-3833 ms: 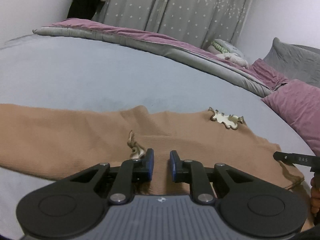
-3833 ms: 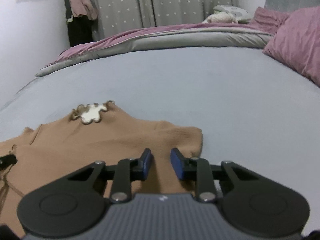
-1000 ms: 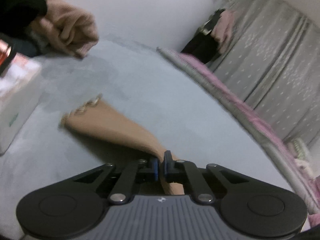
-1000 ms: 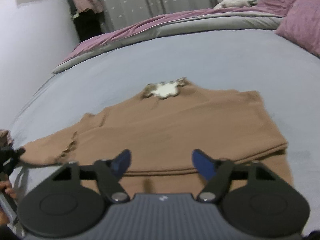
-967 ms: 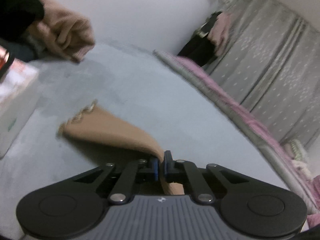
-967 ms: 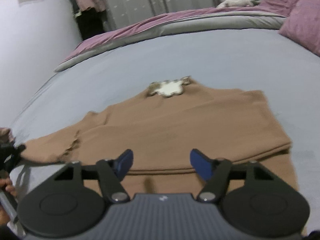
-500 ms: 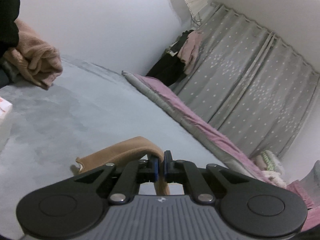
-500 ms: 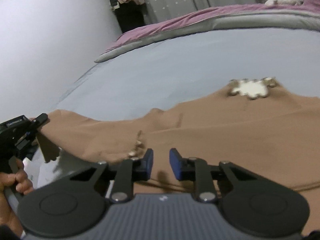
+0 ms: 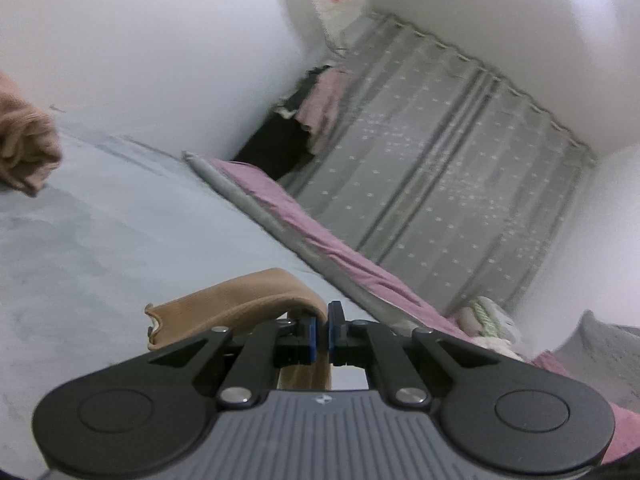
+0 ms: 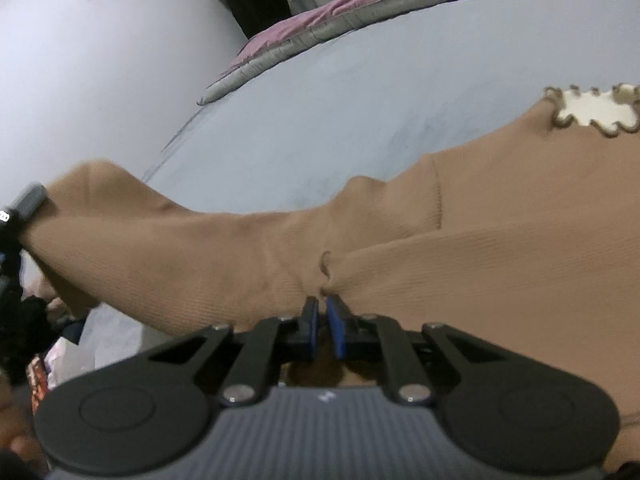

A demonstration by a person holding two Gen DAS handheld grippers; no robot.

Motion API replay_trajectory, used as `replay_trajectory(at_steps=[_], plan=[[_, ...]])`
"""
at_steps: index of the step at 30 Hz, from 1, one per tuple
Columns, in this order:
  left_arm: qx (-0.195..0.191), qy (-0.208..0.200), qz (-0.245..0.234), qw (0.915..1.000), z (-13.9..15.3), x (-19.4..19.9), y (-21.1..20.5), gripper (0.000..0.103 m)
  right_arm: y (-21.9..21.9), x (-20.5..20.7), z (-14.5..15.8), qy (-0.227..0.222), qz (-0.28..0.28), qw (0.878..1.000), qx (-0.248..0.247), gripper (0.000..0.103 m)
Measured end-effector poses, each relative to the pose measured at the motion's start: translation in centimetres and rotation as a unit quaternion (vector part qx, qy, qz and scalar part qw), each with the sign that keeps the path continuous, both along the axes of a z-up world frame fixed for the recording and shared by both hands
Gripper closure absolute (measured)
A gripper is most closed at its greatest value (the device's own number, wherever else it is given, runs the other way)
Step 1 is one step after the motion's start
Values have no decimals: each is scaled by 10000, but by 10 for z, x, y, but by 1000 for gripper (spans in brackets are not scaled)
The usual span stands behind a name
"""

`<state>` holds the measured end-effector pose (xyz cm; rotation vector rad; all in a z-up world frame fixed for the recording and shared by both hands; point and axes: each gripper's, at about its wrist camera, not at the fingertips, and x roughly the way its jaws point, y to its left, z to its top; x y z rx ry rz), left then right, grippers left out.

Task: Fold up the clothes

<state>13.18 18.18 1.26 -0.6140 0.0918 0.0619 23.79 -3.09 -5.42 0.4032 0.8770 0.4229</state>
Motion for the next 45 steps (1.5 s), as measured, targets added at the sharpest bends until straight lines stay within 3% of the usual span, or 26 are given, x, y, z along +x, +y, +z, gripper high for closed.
replay_trajectory(at_steps=[6, 8, 10, 14, 25, 33, 39, 45], plan=[[79, -130, -423, 9990, 10, 1, -22, 99, -2, 1, 3, -17, 6, 9998, 183, 91], [48, -149, -567, 9983, 13, 1, -29, 99, -15, -2, 4, 45, -96, 9984, 551, 69], [16, -168, -711, 9973, 16, 2, -37, 99, -28, -6, 7, 54, -248, 9966, 780, 62], [-34, -206, -1005, 9947, 21, 4, -54, 99, -52, -16, 15, 67, -378, 9951, 914, 59], [395, -92, -1758, 9836, 32, 15, -129, 99, -132, -48, 38, -83, -879, 9918, 925, 52], [725, 449, -2454, 9657, 4, 16, -181, 99, -181, -63, 38, -173, -1372, 9861, 916, 49], [1017, 909, -2902, 9472, -22, 15, -212, 99, -204, -69, 33, -180, -1613, 9828, 887, 47], [896, 1457, -3191, 9321, -52, 20, -218, 98, -208, -70, 29, -187, -1661, 9819, 890, 47]])
